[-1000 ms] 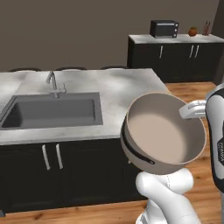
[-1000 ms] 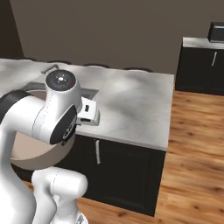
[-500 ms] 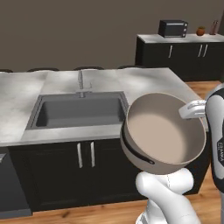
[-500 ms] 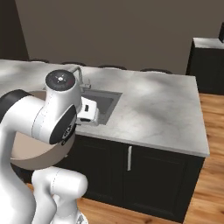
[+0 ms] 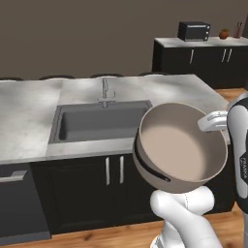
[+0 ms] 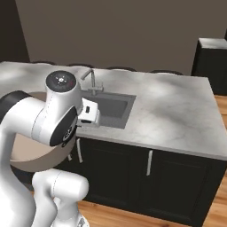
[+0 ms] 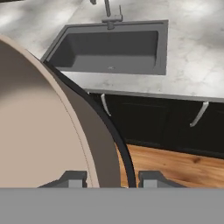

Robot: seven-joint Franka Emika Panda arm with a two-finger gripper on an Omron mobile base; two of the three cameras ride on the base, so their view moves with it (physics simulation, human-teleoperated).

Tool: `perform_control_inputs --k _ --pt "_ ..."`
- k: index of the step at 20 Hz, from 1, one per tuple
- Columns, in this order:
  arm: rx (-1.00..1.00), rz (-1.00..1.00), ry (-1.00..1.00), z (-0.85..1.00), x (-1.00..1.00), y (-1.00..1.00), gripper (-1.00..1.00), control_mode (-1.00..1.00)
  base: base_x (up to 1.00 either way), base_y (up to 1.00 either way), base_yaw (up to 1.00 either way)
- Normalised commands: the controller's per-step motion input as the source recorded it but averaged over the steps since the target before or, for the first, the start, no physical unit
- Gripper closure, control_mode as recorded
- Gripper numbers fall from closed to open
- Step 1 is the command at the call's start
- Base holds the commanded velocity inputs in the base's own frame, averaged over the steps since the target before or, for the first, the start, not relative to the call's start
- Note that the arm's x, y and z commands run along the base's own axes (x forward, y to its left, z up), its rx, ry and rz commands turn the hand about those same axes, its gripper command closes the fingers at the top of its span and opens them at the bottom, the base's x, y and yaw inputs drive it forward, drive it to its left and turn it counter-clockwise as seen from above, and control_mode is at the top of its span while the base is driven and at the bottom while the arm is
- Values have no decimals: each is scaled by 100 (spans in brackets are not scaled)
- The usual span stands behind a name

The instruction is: Move the pot and pan from the stove into the sink.

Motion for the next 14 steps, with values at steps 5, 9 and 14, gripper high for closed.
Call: perform_control_inputs --k 5,9,14 --pt "0 0 0 0 0 0 100 100 -3 52 -6" --pt "0 0 0 0 0 0 100 100 -2 42 -3" --pt "0 0 0 0 0 0 100 100 0 0 0"
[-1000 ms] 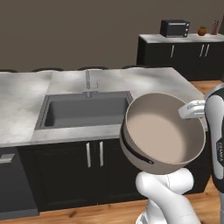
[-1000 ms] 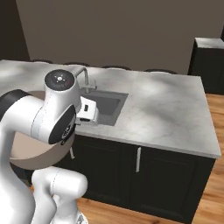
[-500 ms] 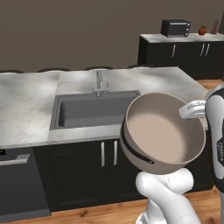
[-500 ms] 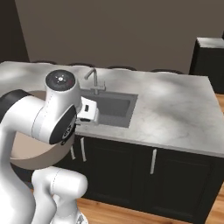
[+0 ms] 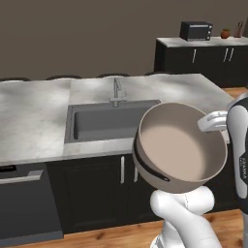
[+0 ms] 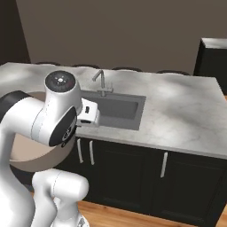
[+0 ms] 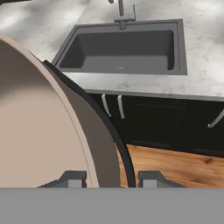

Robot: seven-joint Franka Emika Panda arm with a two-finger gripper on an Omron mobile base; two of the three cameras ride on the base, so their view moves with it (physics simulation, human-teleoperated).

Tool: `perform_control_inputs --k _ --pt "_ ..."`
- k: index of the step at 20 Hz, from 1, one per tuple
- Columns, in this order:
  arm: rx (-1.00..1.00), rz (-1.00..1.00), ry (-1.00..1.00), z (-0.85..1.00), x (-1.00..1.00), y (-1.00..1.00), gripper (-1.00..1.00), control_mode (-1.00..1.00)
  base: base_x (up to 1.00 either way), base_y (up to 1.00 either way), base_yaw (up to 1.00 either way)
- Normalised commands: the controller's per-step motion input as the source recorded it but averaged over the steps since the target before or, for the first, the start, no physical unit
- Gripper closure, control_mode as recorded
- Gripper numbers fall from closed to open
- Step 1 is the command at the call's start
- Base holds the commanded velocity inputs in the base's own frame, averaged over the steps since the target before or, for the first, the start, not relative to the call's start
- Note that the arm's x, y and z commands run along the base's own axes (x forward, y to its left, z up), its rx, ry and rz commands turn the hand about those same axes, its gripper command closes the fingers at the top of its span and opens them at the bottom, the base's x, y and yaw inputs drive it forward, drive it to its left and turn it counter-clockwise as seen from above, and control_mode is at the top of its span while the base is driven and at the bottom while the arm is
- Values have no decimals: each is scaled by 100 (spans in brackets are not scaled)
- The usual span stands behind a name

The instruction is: Move the pot and pan from the stove into the sink.

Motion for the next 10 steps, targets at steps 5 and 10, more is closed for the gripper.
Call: perform_control_inputs --k 5,10 --pt "0 0 0 0 0 0 100 100 32 0 0" --pt "0 0 0 0 0 0 100 100 61 3 -2"
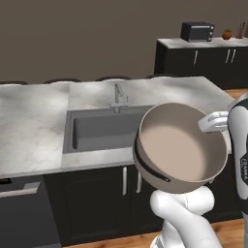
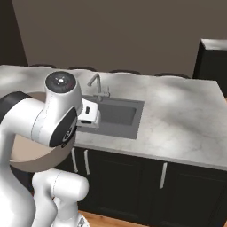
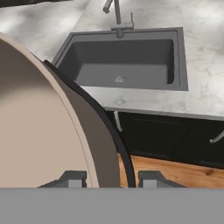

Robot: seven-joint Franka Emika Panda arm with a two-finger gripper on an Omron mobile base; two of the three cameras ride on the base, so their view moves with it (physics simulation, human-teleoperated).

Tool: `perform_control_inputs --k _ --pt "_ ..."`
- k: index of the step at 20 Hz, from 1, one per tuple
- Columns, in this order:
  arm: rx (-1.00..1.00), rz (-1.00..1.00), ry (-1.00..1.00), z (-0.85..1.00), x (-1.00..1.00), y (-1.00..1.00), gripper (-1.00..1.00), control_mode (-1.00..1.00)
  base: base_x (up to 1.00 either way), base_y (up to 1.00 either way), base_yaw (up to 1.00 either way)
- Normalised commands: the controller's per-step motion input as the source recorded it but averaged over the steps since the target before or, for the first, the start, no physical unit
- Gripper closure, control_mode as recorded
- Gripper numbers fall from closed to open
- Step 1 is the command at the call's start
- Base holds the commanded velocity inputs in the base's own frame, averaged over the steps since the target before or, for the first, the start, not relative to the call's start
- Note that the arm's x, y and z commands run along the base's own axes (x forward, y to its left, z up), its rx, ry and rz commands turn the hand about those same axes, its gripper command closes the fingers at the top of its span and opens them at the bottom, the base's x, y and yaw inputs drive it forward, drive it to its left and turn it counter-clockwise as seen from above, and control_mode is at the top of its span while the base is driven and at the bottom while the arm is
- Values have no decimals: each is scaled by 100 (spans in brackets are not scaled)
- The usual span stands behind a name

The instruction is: Move the pot and pan from the stove into the sink.

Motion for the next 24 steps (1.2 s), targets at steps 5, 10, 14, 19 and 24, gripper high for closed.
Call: perform_control_inputs --k 5,10,14,19,24 --pt "0 0 0 0 0 0 100 100 63 13 -5" --pt "0 0 0 0 0 0 100 100 55 18 -5" --pt "0 0 0 0 0 0 100 100 41 16 -5" --pt "0 0 0 0 0 0 100 100 41 13 -6" --pt "0 0 0 0 0 0 100 -100 8 4 -2"
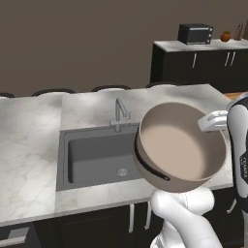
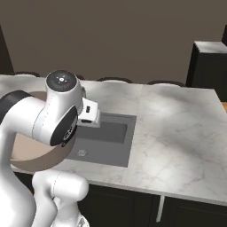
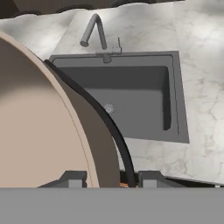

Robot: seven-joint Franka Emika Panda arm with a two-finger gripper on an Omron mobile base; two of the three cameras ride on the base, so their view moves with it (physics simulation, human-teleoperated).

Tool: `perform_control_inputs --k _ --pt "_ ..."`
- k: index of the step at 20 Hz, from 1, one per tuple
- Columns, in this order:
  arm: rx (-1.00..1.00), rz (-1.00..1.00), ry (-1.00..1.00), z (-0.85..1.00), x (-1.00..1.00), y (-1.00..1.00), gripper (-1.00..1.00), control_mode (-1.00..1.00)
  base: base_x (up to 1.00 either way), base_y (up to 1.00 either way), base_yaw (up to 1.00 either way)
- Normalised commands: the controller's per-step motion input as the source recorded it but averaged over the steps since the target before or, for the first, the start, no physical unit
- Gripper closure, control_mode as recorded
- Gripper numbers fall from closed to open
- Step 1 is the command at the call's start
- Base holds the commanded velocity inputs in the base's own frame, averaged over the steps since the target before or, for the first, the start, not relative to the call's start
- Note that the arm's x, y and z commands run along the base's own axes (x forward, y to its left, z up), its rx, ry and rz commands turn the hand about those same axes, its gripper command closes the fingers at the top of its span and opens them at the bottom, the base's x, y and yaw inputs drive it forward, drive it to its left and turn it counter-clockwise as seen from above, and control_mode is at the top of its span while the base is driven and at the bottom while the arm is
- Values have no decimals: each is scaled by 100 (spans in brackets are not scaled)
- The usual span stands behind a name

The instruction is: Move the pot and pan from the stove into the sink.

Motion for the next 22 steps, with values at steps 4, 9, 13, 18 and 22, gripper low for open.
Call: perform_control_inputs --k 4,9,13,18,22 --pt "0 0 0 -4 20 0 100 -100 0 0 0" --pt "0 0 8 -17 52 1 100 -100 0 0 0" --pt "-2 0 18 -16 53 2 100 -100 0 0 0" --pt "-5 0 20 -34 41 0 100 -100 0 0 0" --pt "-4 0 20 -44 25 0 100 -100 0 0 0"
